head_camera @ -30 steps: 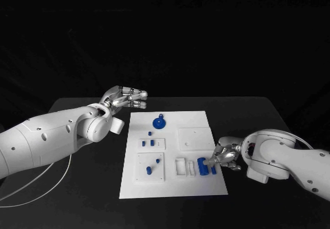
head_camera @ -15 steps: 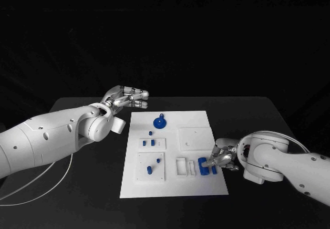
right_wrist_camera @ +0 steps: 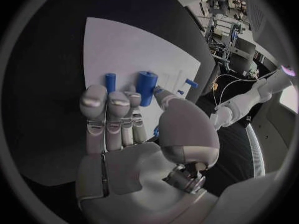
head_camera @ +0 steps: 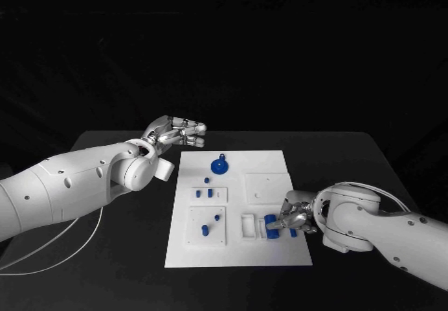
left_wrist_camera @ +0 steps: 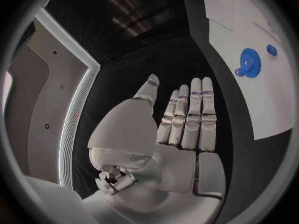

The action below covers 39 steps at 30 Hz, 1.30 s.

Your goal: Assemble the parts on the task board

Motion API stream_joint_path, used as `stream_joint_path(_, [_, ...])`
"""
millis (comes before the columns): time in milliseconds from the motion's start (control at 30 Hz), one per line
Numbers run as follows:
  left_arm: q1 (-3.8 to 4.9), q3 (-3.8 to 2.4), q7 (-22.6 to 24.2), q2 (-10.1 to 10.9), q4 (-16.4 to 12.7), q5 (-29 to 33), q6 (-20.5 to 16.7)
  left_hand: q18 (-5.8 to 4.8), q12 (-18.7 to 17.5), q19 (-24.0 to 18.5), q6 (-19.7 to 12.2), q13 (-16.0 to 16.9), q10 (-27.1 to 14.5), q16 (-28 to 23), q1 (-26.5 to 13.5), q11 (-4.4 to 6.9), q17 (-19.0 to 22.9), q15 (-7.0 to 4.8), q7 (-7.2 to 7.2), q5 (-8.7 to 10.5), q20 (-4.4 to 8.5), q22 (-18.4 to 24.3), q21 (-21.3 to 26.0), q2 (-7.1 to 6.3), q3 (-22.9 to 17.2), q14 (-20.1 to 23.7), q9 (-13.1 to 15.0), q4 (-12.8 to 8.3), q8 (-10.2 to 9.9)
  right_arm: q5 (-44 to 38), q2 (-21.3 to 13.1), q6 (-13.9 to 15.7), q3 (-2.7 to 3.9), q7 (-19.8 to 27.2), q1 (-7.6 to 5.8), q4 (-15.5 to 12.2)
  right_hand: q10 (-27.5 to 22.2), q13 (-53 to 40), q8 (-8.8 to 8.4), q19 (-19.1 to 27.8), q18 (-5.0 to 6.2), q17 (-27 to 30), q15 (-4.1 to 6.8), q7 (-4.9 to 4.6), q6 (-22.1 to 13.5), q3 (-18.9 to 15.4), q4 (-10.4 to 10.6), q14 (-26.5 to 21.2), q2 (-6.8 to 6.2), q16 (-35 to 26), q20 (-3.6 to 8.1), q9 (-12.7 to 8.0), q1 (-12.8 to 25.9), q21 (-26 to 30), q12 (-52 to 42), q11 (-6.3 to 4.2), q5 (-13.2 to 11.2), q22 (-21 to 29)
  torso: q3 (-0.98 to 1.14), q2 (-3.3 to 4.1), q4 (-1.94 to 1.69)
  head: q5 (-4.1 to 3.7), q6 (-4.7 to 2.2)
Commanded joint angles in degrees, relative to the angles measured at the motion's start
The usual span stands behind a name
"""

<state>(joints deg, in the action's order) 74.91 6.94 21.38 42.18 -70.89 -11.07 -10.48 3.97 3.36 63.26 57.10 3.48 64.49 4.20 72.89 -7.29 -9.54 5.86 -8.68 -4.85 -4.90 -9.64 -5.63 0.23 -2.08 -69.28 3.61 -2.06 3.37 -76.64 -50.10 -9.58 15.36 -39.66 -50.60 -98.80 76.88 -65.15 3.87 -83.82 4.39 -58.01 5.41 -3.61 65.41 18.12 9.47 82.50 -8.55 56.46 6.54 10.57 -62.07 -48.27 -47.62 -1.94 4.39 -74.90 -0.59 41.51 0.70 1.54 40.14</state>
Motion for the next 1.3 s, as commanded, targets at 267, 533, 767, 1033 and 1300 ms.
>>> stream_joint_path(267, [0.00,-0.05,0.30,-0.12,-0.25,-0.27,1.32,-0.28,0.05,0.35,-0.62,-0.04,-0.29,-0.29,0.09,-0.13,0.06,0.12,0.05,-0.20,-0.14,0.19,0.25,0.43,0.40,0.39,-0.06,0.01,0.16,-2.44,1.47,0.27,-1.44,0.02,0.16,1.27,-0.19,0.14,-0.23,-1.68,-0.70,0.07,-0.08,-0.09,-0.31,-0.10,-0.54,0.33,-0.72,-0.14,-0.11,-0.22,-0.28,0.05,0.45,0.18,-0.38,-6.19,0.03,0.02,0.00,0.22,0.21])
stream_joint_path(533, [0.00,-0.05,0.24,-0.13,-0.23,-0.28,1.37,-0.27,0.05,0.37,-0.98,-0.04,-0.42,-0.30,0.04,-0.18,0.06,0.16,0.00,-0.21,-0.16,0.25,0.24,0.37,0.45,0.44,-0.08,0.10,0.14,-2.43,2.42,0.47,-2.17,0.02,0.16,1.93,-0.32,0.28,-0.25,-1.62,-0.70,0.16,-0.12,-0.18,-0.61,-0.20,-0.78,0.33,-1.05,-0.34,-0.13,-0.39,-0.27,0.27,0.60,0.23,-0.57,-6.14,0.02,0.05,0.04,0.20,0.29])
stream_joint_path(767, [0.00,-0.05,0.20,-0.17,-0.25,-0.31,1.44,-0.26,0.06,0.36,-1.26,-0.03,-0.47,-0.30,0.05,-0.19,0.05,0.17,-0.03,-0.21,-0.18,0.32,0.25,0.35,0.45,0.46,-0.09,0.14,0.13,-2.39,3.01,0.62,-2.74,-0.16,0.17,2.48,-0.75,0.69,-0.29,-1.53,-0.60,0.14,-0.23,-0.48,-1.53,-0.51,-2.55,0.31,-1.39,-0.53,-0.24,-0.88,-0.95,0.59,1.10,0.41,-0.67,-6.09,0.03,0.07,0.07,0.20,0.47])
stream_joint_path(1033, [0.00,-0.05,0.16,-0.26,-0.26,-0.40,1.56,-0.26,0.06,0.36,-1.26,-0.03,-0.47,-0.30,0.05,-0.19,0.05,0.17,-0.03,-0.21,-0.18,0.32,0.25,0.35,0.45,0.46,-0.09,0.14,0.13,-2.74,3.30,1.68,-3.22,-0.24,0.16,2.83,-1.38,1.58,-0.22,-1.42,-0.40,-0.35,-0.49,-1.02,-2.44,-1.32,-6.37,0.26,-1.97,-0.71,-0.55,-3.70,-2.98,0.91,1.68,0.76,-0.61,-6.07,-0.04,0.02,0.01,0.10,0.71])
stream_joint_path(1300, [0.00,-0.05,-0.02,-0.26,-0.28,-0.51,1.74,-0.26,0.06,0.36,-1.26,-0.03,-0.47,-0.30,0.05,-0.19,0.05,0.17,-0.03,-0.21,-0.18,0.32,0.25,0.35,0.45,0.46,-0.09,0.14,0.13,-3.57,3.23,3.40,-3.74,-0.26,0.16,2.99,-1.87,2.02,-0.23,-1.28,-0.50,-1.61,-0.55,-1.23,-2.75,-2.47,-11.77,0.27,-2.75,-0.34,-0.58,-4.50,-5.00,0.45,1.97,0.73,8.00,-6.19,-0.08,0.03,0.07,0.09,0.76])
